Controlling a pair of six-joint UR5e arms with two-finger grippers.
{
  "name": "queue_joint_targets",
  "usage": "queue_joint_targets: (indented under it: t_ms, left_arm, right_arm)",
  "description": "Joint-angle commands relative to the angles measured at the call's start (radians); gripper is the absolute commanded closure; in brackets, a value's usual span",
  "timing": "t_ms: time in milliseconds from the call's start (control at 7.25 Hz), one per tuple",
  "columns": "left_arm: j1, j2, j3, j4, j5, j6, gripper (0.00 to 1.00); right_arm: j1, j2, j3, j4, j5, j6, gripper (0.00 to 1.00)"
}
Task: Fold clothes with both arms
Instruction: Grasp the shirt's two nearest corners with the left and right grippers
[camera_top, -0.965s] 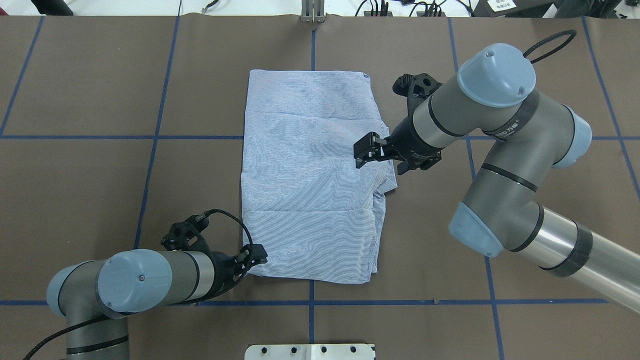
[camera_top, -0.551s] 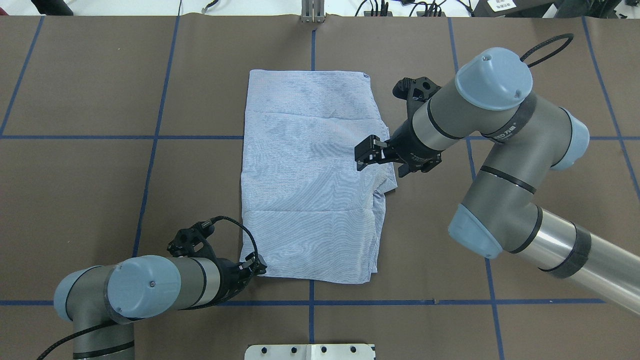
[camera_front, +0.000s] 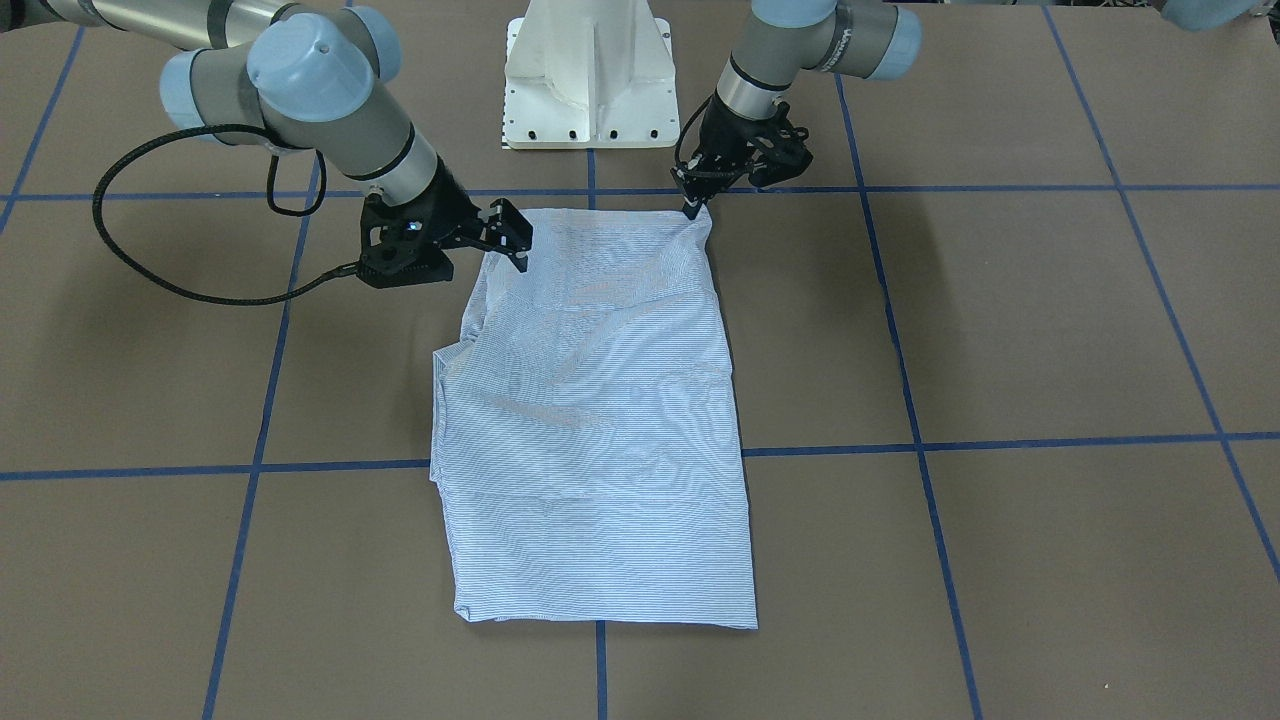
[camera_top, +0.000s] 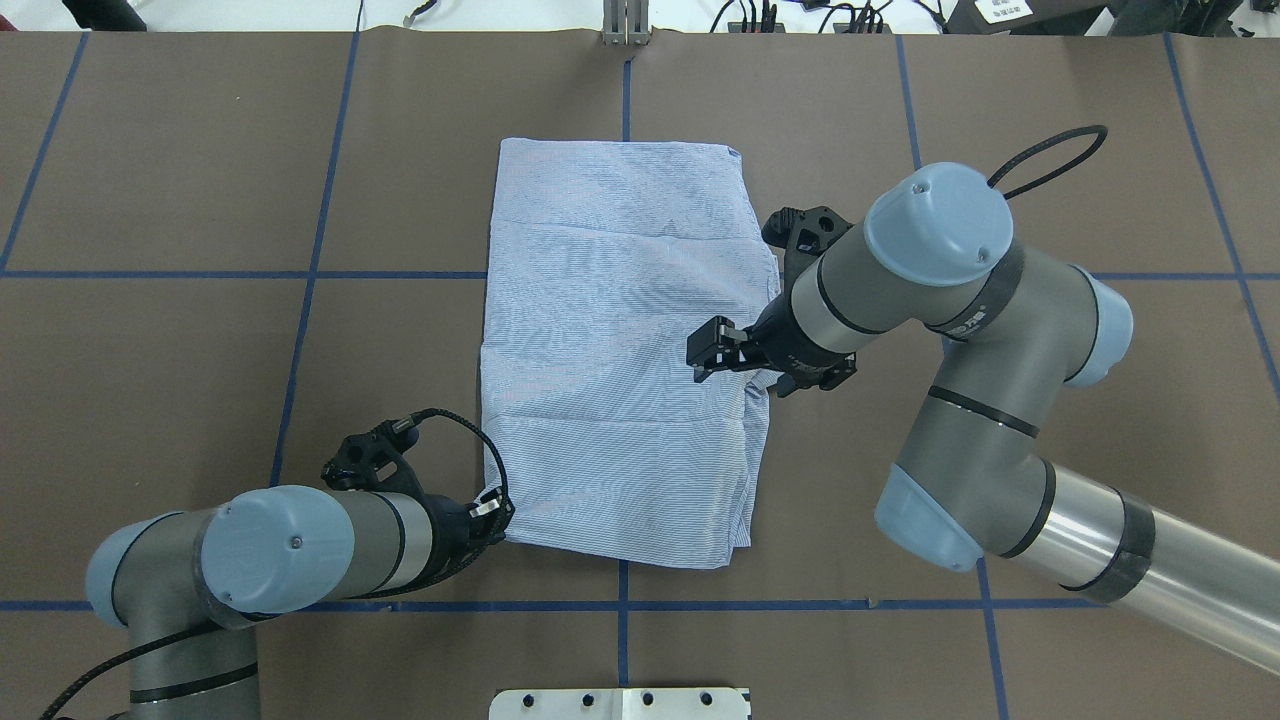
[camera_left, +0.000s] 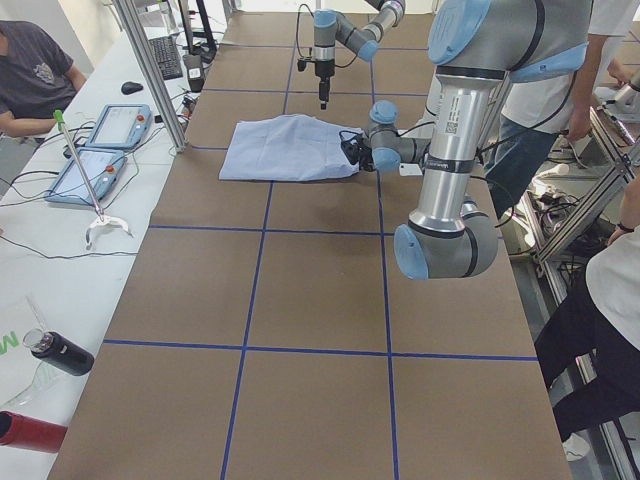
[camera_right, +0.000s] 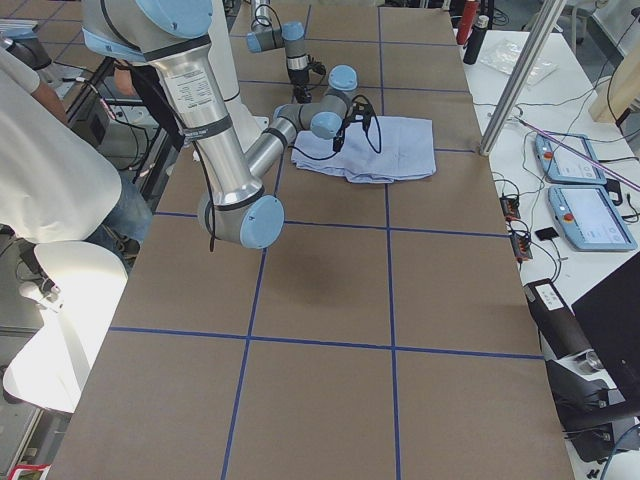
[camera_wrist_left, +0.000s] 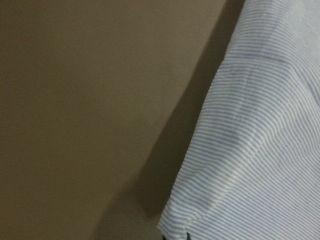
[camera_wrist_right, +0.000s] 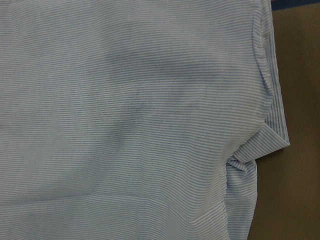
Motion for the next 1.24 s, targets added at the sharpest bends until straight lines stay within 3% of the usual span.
queue_joint_targets:
  t_ms: [0, 276, 414, 1103]
  left_arm:
    - [-0.01, 0.0, -0.024, 0.024, -0.001, 0.0, 1.0]
    - [-0.008, 0.0, -0.021, 0.024, -0.001, 0.0, 1.0]
    - [-0.008, 0.0, -0.018, 0.024, -0.001, 0.0, 1.0]
    - [-0.008, 0.0, -0.016, 0.024, 0.0, 0.0, 1.0]
  right_arm:
    - [-0.137, 0.0, -0.001, -0.001, -0.14, 0.199, 0.0]
    - [-0.233, -0.006, 0.001, -0.014, -0.211, 0.408, 0.0]
    - [-0.265, 0.005, 0.002, -0.089, -0.242, 0.451, 0.0]
    - [-0.293, 0.029, -0.05, -0.114, -0.274, 0.49, 0.0]
